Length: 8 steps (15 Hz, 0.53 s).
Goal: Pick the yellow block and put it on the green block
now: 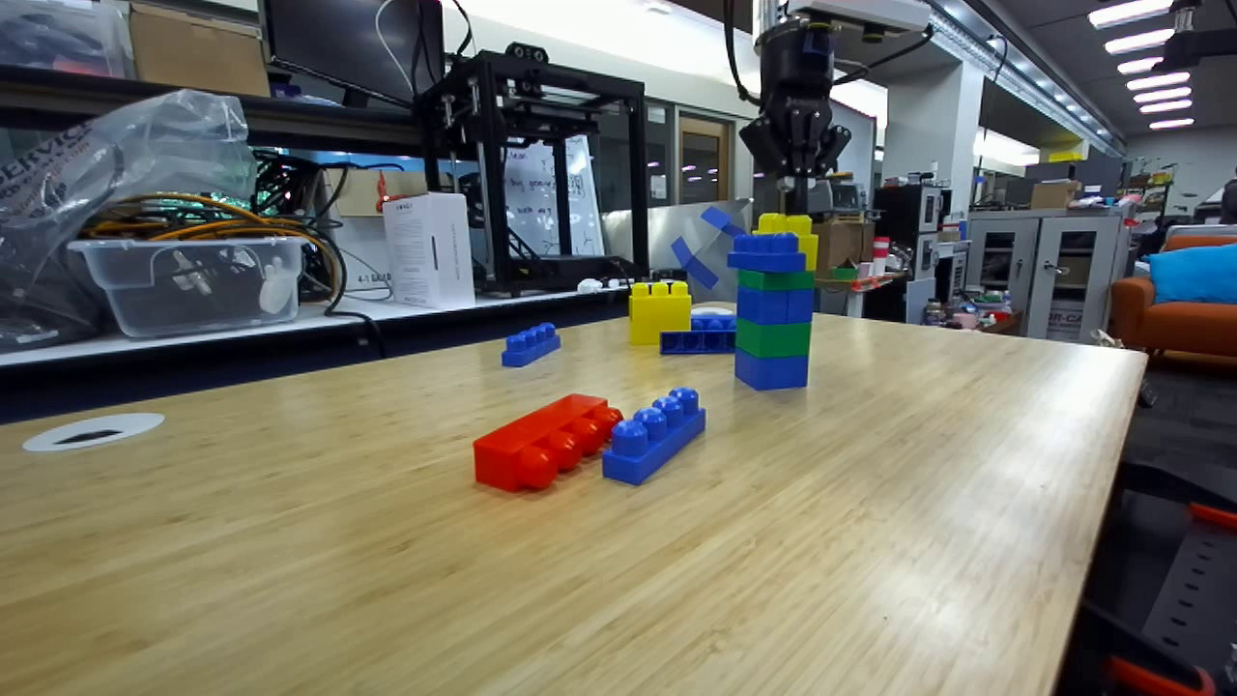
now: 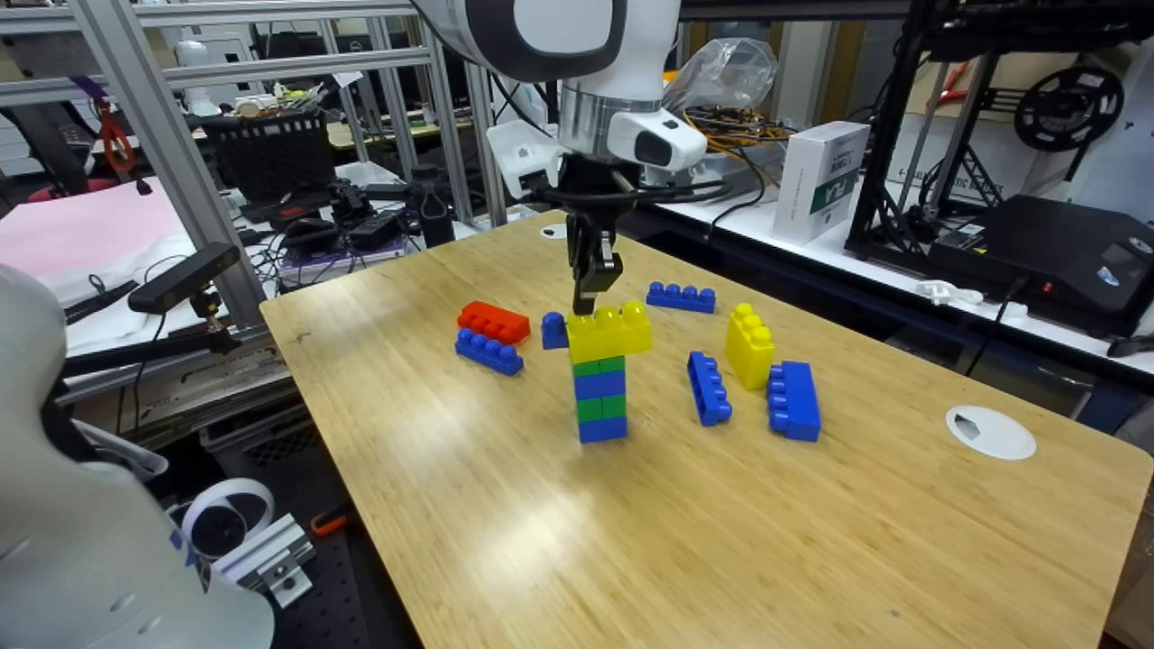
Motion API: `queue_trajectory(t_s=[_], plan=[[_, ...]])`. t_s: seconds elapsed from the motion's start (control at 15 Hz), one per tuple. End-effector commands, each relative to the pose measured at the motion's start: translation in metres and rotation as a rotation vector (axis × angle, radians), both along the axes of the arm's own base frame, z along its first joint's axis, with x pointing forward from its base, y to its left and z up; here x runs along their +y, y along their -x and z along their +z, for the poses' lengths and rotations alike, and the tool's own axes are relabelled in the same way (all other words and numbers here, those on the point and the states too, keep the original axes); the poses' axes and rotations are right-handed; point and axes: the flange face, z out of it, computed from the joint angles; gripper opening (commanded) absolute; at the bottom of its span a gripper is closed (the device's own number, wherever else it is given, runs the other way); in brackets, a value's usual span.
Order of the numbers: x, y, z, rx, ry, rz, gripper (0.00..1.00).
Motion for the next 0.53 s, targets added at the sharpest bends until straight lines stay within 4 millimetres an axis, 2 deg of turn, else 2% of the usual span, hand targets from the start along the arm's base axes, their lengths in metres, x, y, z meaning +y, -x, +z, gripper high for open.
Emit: queue_trajectory(t_s=[0.0, 0.33, 0.47], plan=[[0.001, 0.001, 0.008, -0.035, 0.019, 0.029, 0.00], [0.006, 0.000, 0.043, -0.110, 0.048, 0.080, 0.00], [0.006, -0.001, 0.048, -0.133, 0.068, 0.105, 0.00]])
